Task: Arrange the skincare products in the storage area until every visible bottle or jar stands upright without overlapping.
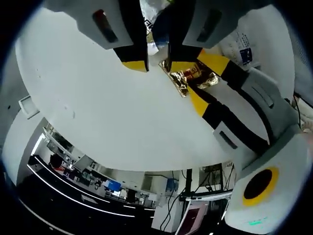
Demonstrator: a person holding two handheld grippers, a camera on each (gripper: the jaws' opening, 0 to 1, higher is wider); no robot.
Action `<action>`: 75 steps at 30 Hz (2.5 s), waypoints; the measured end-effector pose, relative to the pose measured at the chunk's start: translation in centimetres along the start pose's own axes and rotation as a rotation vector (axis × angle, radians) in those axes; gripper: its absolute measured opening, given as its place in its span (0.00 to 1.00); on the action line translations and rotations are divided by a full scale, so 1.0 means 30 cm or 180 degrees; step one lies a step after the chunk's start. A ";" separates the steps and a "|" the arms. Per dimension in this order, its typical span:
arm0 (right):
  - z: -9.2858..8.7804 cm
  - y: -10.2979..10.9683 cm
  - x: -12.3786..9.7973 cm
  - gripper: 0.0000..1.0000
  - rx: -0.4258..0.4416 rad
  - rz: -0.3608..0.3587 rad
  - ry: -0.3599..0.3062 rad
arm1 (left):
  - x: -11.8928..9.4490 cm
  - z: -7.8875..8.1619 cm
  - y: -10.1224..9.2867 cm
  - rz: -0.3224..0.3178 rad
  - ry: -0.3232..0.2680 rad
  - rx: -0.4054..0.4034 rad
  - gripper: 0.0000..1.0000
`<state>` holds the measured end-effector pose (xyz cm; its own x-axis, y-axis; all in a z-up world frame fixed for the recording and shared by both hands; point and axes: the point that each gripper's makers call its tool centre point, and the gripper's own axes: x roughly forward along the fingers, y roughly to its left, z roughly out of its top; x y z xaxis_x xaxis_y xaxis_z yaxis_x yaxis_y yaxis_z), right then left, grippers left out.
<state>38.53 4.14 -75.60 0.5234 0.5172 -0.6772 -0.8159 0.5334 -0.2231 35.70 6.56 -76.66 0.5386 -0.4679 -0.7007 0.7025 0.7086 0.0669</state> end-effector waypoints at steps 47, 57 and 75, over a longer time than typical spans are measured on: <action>0.073 0.078 -0.269 0.46 0.0151 0.0010 -0.0615 | -0.187 0.049 -0.048 0.0144 -0.0163 -0.0275 0.42; 0.062 0.151 -0.402 0.58 0.0130 0.0039 -0.0792 | -0.261 0.043 -0.109 0.0181 -0.0202 -0.0312 0.51; -0.061 0.199 -0.691 0.75 0.0380 -0.0043 -0.0993 | -0.420 -0.010 -0.214 0.0234 -0.0250 -0.0500 0.75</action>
<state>22.37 -4.63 -64.18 0.5992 0.6796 -0.4232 -0.7833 0.6069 -0.1345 24.27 8.07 -68.46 0.6247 -0.4473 -0.6400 0.5820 0.8132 -0.0003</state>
